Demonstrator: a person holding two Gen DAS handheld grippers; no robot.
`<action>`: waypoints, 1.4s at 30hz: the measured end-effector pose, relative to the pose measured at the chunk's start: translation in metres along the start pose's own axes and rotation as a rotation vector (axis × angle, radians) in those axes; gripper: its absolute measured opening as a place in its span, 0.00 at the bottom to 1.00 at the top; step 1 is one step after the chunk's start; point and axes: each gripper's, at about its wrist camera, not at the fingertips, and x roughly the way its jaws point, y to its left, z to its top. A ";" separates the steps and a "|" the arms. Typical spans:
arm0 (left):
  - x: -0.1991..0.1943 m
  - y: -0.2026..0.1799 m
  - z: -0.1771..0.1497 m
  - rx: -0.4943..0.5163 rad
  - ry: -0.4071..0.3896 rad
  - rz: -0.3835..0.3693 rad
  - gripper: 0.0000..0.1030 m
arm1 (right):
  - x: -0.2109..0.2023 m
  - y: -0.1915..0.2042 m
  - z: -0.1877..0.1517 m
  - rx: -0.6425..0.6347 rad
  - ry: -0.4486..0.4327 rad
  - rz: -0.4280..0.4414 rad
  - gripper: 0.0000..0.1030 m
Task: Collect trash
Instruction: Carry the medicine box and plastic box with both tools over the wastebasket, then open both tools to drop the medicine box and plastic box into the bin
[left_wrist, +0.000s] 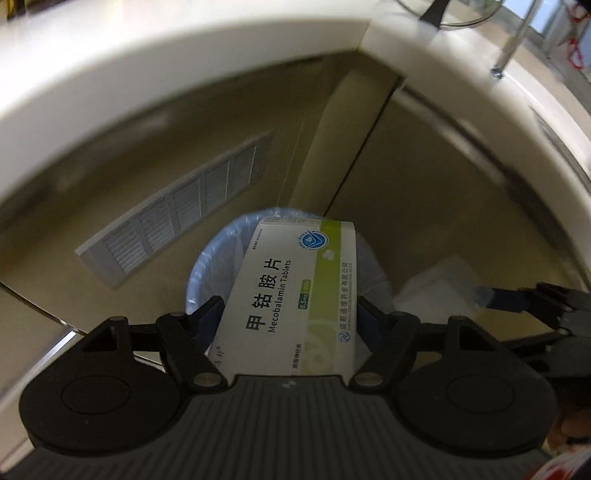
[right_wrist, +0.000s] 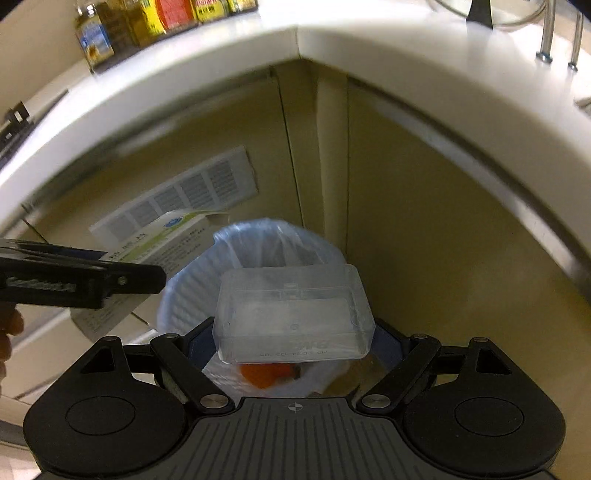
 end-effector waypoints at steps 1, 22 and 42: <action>0.008 0.001 -0.002 -0.010 0.001 0.007 0.71 | 0.004 -0.004 -0.002 -0.004 0.004 -0.001 0.83; 0.040 0.001 -0.012 -0.068 -0.014 0.090 0.71 | 0.036 -0.003 0.004 -0.066 0.020 0.086 0.83; 0.013 0.018 -0.014 -0.104 -0.020 0.169 0.71 | 0.065 0.042 0.016 -0.159 0.012 0.157 0.84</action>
